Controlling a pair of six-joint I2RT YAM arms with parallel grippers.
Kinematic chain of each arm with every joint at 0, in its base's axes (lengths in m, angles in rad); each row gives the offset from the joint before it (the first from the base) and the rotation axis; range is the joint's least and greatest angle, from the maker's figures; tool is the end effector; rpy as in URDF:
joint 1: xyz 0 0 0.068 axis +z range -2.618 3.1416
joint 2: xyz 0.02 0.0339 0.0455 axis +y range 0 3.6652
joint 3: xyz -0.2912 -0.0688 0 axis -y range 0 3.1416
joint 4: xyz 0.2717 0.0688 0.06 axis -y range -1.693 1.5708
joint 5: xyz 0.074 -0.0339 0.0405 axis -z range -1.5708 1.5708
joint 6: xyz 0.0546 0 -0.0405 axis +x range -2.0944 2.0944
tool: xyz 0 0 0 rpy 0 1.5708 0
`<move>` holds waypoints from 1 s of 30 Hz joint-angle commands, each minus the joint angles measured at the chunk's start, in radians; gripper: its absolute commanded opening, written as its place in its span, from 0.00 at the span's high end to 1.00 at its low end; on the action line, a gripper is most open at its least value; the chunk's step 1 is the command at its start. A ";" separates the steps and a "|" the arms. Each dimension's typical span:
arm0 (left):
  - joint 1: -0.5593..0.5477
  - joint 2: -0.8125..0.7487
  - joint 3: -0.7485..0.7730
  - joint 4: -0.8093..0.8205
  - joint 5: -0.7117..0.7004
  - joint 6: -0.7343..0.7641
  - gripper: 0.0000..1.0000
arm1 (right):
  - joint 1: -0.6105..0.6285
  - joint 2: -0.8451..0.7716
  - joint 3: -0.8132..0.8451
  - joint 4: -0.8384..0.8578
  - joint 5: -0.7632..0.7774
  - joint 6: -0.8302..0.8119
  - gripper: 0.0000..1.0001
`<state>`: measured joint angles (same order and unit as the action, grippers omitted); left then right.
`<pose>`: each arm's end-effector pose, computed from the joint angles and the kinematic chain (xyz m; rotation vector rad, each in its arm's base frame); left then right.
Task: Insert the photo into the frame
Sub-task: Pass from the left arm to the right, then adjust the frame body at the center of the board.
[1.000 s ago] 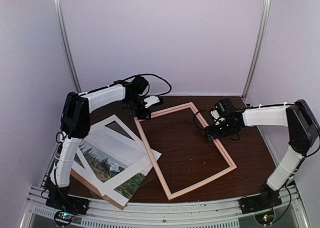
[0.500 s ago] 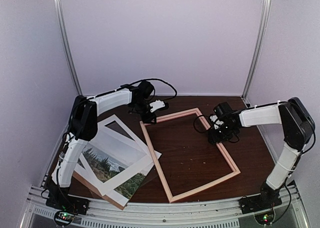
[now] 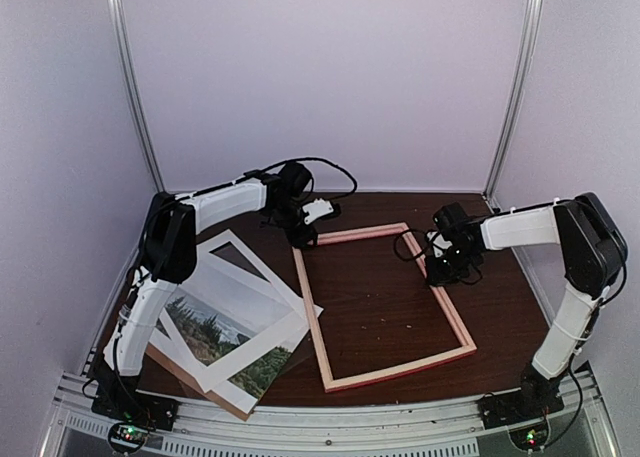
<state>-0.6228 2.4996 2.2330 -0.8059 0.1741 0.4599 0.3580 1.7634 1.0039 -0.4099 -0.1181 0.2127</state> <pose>0.4755 -0.3531 0.1619 1.4133 2.2366 -0.2848 0.3388 0.1336 0.1377 -0.2345 2.7625 0.3160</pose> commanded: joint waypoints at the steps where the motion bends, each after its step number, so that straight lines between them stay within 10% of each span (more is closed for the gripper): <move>1: -0.003 -0.002 0.024 0.062 -0.058 -0.040 0.55 | -0.019 0.007 0.021 -0.059 0.086 0.042 0.80; 11: -0.002 -0.149 -0.149 0.153 -0.257 -0.208 0.42 | -0.107 -0.017 0.023 -0.105 0.136 0.012 0.84; 22: 0.017 -0.499 -0.663 0.187 -0.431 -0.576 0.13 | -0.158 -0.013 0.066 -0.171 0.246 -0.066 0.80; 30: 0.057 -0.846 -1.064 0.230 -0.425 -0.782 0.02 | -0.124 -0.086 0.074 -0.141 0.238 -0.070 0.34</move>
<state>-0.5816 1.8000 1.3075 -0.6239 -0.2302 -0.1822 0.2134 1.7512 1.0653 -0.5480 0.0731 0.1509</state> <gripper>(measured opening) 0.970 0.568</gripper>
